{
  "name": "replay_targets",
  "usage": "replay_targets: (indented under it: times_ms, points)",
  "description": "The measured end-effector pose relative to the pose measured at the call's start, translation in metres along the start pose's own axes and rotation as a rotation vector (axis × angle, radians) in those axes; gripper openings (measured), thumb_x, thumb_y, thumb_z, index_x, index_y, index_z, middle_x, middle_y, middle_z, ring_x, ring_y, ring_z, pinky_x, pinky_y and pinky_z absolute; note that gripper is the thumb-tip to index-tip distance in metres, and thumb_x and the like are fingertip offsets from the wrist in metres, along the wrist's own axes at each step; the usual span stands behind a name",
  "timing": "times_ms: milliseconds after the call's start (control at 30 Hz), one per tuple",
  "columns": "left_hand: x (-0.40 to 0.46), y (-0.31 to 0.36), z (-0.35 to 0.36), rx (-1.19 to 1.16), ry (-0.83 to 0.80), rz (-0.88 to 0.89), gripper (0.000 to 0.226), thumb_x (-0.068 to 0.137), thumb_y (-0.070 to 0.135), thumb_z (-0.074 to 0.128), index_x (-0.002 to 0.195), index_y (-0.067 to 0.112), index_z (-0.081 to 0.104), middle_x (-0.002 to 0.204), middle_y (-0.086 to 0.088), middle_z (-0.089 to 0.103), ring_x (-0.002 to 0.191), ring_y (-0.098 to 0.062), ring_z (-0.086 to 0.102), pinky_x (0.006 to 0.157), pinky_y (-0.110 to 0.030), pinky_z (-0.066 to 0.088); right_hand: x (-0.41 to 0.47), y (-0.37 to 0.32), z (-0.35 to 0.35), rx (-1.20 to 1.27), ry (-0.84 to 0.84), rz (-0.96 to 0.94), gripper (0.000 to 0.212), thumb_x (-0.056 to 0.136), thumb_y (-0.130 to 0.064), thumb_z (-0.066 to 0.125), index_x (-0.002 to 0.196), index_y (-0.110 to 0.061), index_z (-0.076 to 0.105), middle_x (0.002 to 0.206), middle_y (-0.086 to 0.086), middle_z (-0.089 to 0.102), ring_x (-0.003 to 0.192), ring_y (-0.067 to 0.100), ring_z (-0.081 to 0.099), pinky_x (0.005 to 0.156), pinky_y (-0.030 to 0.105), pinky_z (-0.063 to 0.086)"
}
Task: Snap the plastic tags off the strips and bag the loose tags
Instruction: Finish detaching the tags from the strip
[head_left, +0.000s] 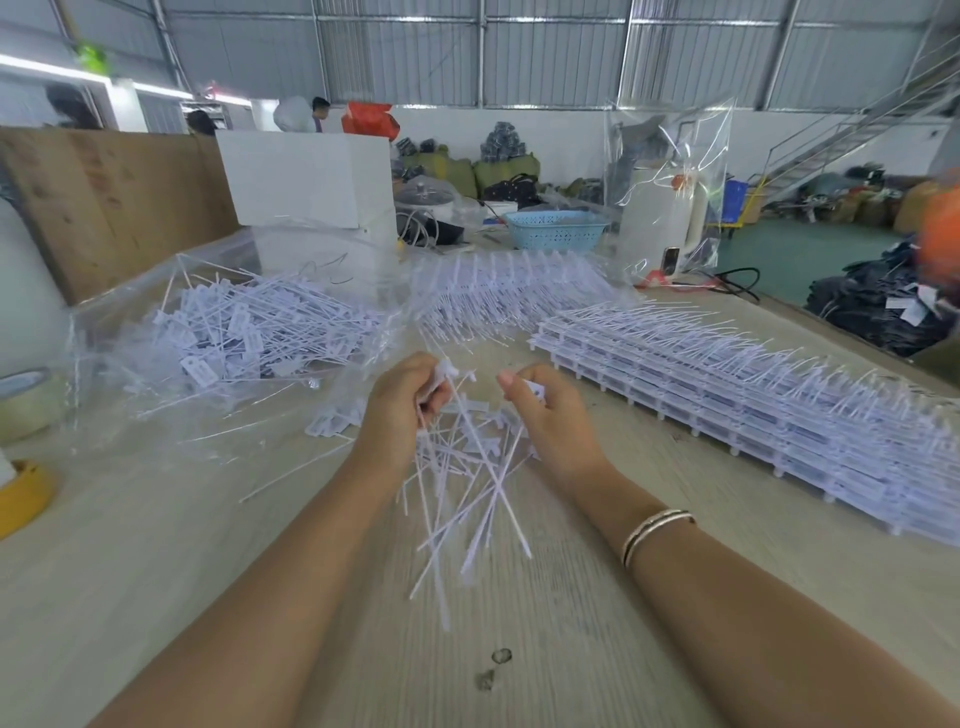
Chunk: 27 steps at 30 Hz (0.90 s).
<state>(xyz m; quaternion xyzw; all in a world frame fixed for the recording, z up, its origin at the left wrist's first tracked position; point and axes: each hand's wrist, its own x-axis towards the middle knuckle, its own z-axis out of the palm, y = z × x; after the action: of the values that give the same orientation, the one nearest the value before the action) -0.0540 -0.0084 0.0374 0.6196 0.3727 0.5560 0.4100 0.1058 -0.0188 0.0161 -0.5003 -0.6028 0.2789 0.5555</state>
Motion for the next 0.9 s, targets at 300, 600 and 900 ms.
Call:
replay_targets:
  times_ms: [300, 600, 900]
  points:
    - [-0.013, -0.006, 0.012, 0.437, -0.139, 0.199, 0.032, 0.094, 0.005, 0.040, 0.101, 0.036, 0.031, 0.067, -0.011, 0.059, 0.062, -0.024, 0.056, 0.057, -0.034, 0.044, -0.015, -0.010, 0.008, -0.317, -0.098, -0.130, 0.055, 0.084, -0.066, 0.025, 0.094, -0.029, 0.064, 0.092, -0.014, 0.061, 0.100, -0.007, 0.042, 0.091, 0.030, 0.016]
    - [-0.009, -0.010, 0.005, 0.698, -0.055, 0.200, 0.011, 0.097, 0.020, 0.044, 0.087, 0.024, 0.046, 0.075, 0.009, 0.054, 0.063, -0.006, 0.051, 0.055, -0.020, 0.037, -0.012, -0.010, 0.006, 0.070, -0.100, -0.038, 0.024, 0.096, -0.018, 0.053, 0.072, -0.021, 0.053, 0.069, 0.003, 0.057, 0.080, 0.022, 0.060, 0.096, 0.046, 0.035]
    - [-0.012, -0.006, 0.005, 0.598, -0.156, 0.112, 0.039, 0.095, 0.026, 0.049, 0.057, 0.017, 0.049, 0.055, -0.005, 0.052, 0.050, -0.012, 0.045, 0.053, -0.027, 0.033, -0.013, -0.012, -0.001, 0.087, -0.253, -0.054, 0.035, 0.095, -0.021, 0.055, 0.063, -0.007, 0.059, 0.062, 0.002, 0.057, 0.062, 0.004, 0.055, 0.073, 0.023, 0.040]
